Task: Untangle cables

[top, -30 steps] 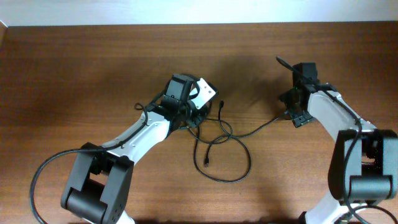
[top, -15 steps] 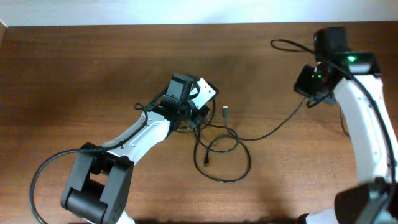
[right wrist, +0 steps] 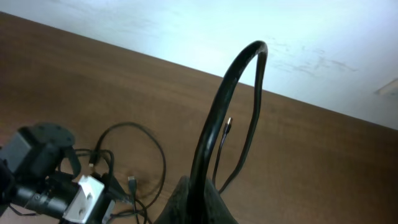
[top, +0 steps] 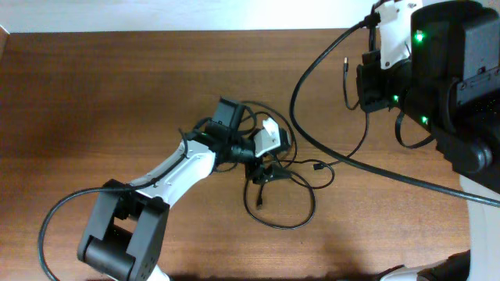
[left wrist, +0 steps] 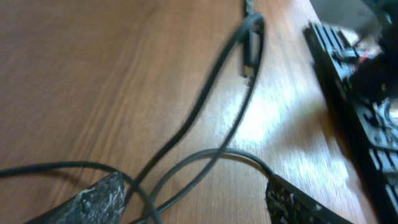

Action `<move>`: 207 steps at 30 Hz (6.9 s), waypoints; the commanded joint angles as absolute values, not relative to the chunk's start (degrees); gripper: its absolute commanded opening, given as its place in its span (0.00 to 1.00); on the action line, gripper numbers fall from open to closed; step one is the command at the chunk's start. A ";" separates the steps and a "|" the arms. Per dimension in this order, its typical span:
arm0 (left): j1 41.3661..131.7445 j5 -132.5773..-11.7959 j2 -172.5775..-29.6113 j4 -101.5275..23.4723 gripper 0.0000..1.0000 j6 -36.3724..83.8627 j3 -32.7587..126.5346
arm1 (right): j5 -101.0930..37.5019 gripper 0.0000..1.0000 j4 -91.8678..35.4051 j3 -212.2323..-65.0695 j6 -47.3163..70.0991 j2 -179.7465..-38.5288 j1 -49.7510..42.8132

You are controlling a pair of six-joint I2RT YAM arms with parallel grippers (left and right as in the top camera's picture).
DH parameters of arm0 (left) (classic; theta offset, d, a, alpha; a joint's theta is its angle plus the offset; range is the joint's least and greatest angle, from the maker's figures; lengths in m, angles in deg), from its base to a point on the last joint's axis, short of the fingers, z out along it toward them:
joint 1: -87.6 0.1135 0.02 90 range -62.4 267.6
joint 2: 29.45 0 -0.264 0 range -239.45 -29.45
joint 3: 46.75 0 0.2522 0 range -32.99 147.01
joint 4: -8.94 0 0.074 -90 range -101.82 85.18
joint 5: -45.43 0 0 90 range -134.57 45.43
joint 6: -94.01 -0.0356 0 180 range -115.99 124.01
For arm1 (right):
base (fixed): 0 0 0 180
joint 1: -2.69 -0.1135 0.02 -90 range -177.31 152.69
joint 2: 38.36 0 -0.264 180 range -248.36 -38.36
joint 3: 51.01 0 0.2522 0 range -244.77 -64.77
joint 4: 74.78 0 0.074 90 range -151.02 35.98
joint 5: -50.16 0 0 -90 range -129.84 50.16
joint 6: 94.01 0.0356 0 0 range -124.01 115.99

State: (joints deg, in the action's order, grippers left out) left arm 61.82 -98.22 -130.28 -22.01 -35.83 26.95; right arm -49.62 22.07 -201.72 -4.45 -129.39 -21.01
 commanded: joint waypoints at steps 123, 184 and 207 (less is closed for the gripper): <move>74.54 -33.06 -91.64 -30.65 1.00 2.07 28.33 | -66.67 0.04 1.88 -168.17 -19.67 -119.66 -16.55; 74.48 -36.47 -95.51 -31.08 1.00 1.83 28.33 | -51.24 0.04 -12.51 -165.79 9.71 -125.63 35.58; 74.48 -38.75 -102.33 -31.78 1.00 -4.70 28.33 | -25.64 0.96 7.91 -165.68 -18.86 -151.33 22.62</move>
State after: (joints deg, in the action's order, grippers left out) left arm 74.28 -37.35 -99.75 -31.19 -1.14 27.76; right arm -25.14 4.41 -165.24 -10.14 -151.09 30.20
